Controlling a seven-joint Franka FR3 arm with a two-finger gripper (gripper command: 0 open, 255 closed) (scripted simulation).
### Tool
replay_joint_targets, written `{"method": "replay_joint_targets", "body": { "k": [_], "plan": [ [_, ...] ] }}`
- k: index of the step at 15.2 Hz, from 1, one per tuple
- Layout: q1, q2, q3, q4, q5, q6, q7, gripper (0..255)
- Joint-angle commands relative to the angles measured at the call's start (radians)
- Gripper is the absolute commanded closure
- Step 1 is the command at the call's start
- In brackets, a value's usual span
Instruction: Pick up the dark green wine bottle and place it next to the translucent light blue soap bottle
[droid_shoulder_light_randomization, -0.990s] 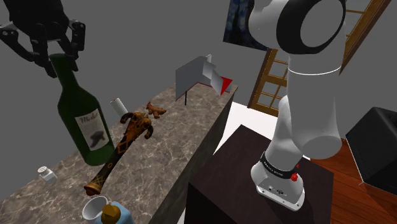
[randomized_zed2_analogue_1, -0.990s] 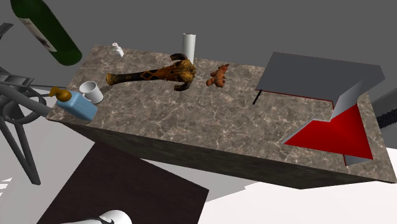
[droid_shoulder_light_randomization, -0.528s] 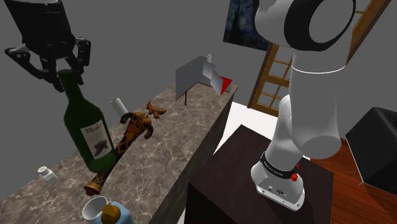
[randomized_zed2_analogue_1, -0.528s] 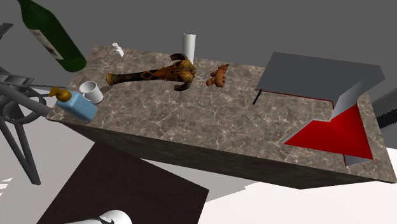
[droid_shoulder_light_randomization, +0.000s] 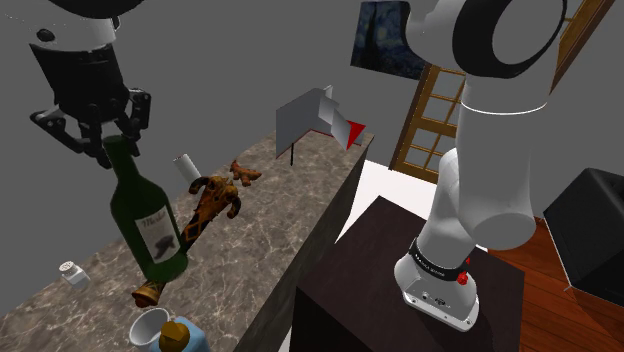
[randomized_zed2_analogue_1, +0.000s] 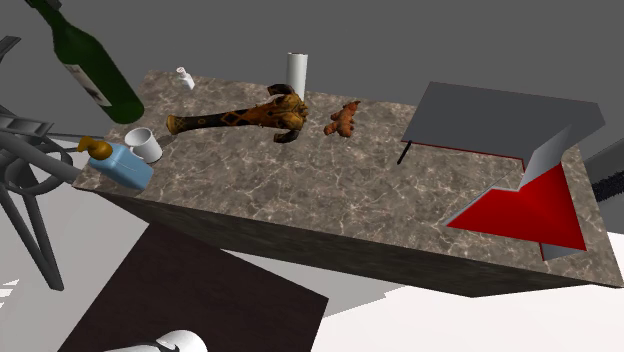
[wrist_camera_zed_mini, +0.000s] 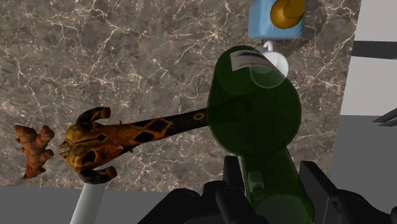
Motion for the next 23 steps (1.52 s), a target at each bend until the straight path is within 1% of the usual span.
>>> {"method": "replay_joint_targets", "body": {
  "k": [1, 12, 23],
  "plan": [
    [-0.003, -0.005, -0.001, -0.033, 0.001, 0.029, 0.0, 255],
    [-0.009, -0.003, -0.004, -0.178, -0.003, 0.176, 0.009, 255],
    [-0.009, 0.026, -0.009, -0.286, -0.017, 0.311, 0.023, 255]
  ]
}}
